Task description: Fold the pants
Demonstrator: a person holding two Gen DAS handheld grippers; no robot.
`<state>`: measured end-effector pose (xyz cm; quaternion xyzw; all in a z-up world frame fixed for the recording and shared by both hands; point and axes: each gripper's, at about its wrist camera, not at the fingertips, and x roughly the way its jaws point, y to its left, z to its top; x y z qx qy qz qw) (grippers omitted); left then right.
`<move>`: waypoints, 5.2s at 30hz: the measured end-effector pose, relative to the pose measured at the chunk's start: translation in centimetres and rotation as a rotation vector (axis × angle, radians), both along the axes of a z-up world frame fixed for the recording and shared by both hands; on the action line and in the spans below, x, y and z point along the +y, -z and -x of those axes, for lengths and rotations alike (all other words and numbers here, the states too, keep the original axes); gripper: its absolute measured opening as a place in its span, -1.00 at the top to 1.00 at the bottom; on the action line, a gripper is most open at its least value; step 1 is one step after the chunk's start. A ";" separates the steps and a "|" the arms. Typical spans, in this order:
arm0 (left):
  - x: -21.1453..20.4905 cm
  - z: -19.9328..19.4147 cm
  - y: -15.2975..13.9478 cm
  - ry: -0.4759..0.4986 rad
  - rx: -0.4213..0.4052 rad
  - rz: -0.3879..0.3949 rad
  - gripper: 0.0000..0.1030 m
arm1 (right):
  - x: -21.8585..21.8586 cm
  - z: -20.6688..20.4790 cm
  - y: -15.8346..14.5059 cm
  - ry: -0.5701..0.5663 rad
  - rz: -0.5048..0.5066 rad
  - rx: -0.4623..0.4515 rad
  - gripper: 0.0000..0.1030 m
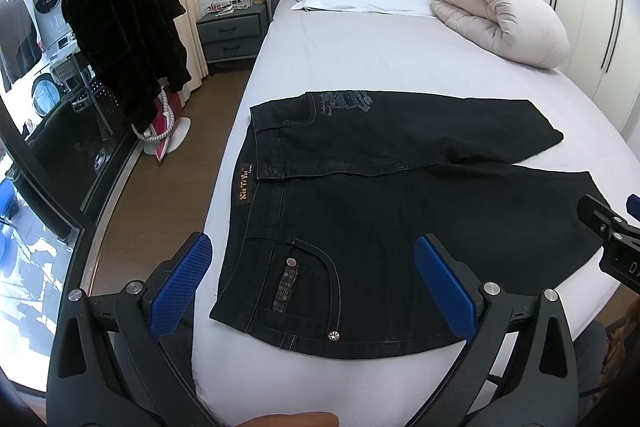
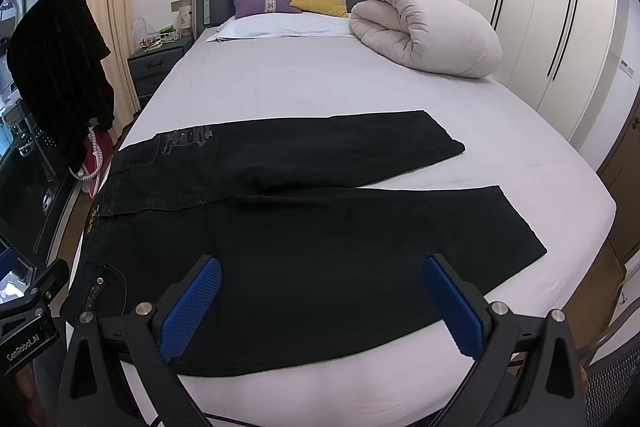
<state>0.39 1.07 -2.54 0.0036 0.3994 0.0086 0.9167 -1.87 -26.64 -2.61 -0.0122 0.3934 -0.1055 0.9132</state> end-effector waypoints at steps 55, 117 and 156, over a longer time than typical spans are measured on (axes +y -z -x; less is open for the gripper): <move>3.7 -7.1 3.0 0.111 0.046 0.135 -1.00 | -0.8 -4.2 1.9 -0.162 -0.096 0.019 -1.00; 3.6 -33.2 8.0 0.657 0.084 -0.035 0.86 | 8.1 -38.0 10.1 -1.022 0.245 0.380 0.26; 0.7 -7.0 8.0 1.000 0.218 -0.064 0.86 | 8.8 -16.8 10.9 -0.986 -0.004 0.778 0.90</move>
